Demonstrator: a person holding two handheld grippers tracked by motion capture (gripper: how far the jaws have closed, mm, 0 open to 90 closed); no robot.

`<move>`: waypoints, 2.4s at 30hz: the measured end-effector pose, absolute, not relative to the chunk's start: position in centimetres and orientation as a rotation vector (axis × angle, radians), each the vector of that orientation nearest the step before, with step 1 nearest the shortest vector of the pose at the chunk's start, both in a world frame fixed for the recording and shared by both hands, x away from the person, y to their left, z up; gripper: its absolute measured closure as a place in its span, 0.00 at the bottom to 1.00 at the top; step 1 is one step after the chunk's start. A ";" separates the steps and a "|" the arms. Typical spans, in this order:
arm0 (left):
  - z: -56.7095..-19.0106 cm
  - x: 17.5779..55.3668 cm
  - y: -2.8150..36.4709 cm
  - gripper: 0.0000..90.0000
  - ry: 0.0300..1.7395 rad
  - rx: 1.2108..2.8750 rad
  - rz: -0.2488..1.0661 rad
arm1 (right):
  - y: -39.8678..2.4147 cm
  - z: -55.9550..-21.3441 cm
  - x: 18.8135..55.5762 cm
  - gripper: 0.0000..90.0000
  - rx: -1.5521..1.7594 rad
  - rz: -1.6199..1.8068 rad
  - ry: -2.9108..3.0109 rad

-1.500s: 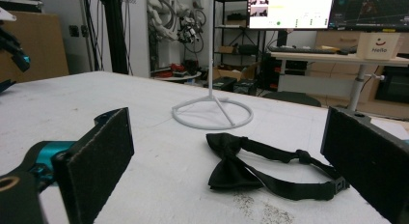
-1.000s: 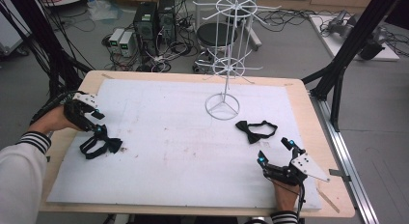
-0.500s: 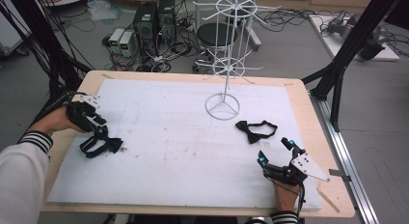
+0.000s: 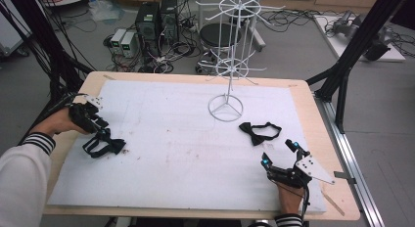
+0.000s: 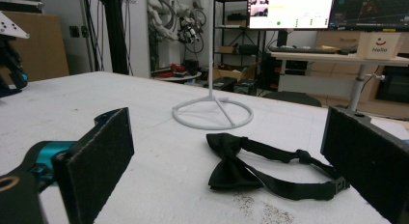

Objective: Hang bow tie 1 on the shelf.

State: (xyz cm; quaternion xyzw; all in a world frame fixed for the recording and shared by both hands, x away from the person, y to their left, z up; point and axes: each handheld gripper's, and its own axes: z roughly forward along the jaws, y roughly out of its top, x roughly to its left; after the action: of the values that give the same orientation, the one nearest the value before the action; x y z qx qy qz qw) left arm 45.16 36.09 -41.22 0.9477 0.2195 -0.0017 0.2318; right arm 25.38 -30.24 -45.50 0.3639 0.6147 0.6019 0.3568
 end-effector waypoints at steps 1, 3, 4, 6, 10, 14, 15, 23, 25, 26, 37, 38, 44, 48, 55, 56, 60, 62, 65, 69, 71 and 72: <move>-41.2 45.1 36.1 0.58 0.616 2.594 -0.003 | -30.2 -45.5 25.4 0.04 0.940 1.554 1.587; -41.2 45.1 36.2 0.58 0.622 2.591 -0.006 | -30.2 -45.5 25.4 0.04 0.941 1.552 1.589; -41.1 45.1 36.3 0.57 0.616 2.595 -0.013 | -30.2 -45.5 25.4 0.04 0.943 1.552 1.587; -41.1 45.0 36.4 0.57 0.622 2.593 -0.019 | -30.2 -45.5 25.4 0.04 0.943 1.552 1.587; -41.2 45.0 36.5 0.51 0.633 2.597 -0.035 | -30.2 -45.5 25.4 0.04 0.942 1.551 1.588; -41.3 45.0 36.5 0.52 0.629 2.596 -0.062 | -30.2 -45.5 25.4 0.04 0.944 1.552 1.588; -41.3 45.0 36.5 0.54 0.606 2.603 -0.059 | -30.2 -45.5 25.4 0.04 0.943 1.552 1.587; -41.3 44.8 36.1 0.74 0.540 2.630 -0.049 | -30.2 -45.5 25.4 0.04 0.942 1.553 1.587; -41.3 44.8 36.0 0.79 0.539 2.638 -0.025 | -30.2 -45.5 25.4 0.04 0.939 1.555 1.585; -41.3 44.7 36.0 0.82 0.543 2.635 -0.024 | -30.2 -45.5 25.3 0.04 0.943 1.556 1.584; -40.9 44.0 35.2 0.96 0.506 2.676 0.032 | -30.3 -45.5 25.4 0.04 0.935 1.557 1.577; -40.9 44.0 35.2 0.96 0.501 2.675 0.039 | -30.3 -45.5 25.4 0.04 0.935 1.557 1.577; -40.1 43.7 35.3 0.96 0.496 2.643 0.069 | -30.3 -45.5 25.4 0.04 0.935 1.558 1.577; -39.5 43.4 35.6 0.96 0.496 2.621 0.101 | -30.3 -45.5 25.4 0.04 0.935 1.556 1.578; -38.0 42.7 35.7 0.96 0.530 2.572 0.138 | -30.3 -45.5 25.4 0.04 0.934 1.556 1.578; -37.8 42.6 35.7 0.96 0.545 2.553 0.133 | -30.3 -45.5 25.4 0.04 0.936 1.559 1.578; -37.2 42.1 35.6 0.96 0.556 2.525 0.158 | -30.3 -45.5 25.4 0.04 0.937 1.560 1.577; -36.9 42.0 35.6 0.96 0.571 2.496 0.151 | -30.3 -45.5 25.4 0.04 0.938 1.560 1.579; -36.4 41.7 35.4 0.96 0.572 2.456 0.164 | -30.3 -45.5 25.3 0.04 0.946 1.563 1.581; -35.8 41.4 35.2 0.96 0.590 2.405 0.186 | -30.3 -45.5 25.3 0.04 0.946 1.561 1.583; -35.5 41.3 35.1 0.96 0.601 2.396 0.243 | -30.3 -45.5 25.4 0.04 0.946 1.561 1.581; -35.3 41.2 35.1 0.96 0.609 2.387 0.264 | -30.3 -45.5 25.4 0.04 0.946 1.561 1.581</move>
State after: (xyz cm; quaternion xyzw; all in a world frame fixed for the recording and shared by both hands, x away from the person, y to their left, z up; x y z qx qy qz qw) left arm 41.24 35.09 -35.32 0.9108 0.2325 0.1006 0.3260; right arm 25.36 -30.29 -45.50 0.3661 0.6121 0.6041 0.3555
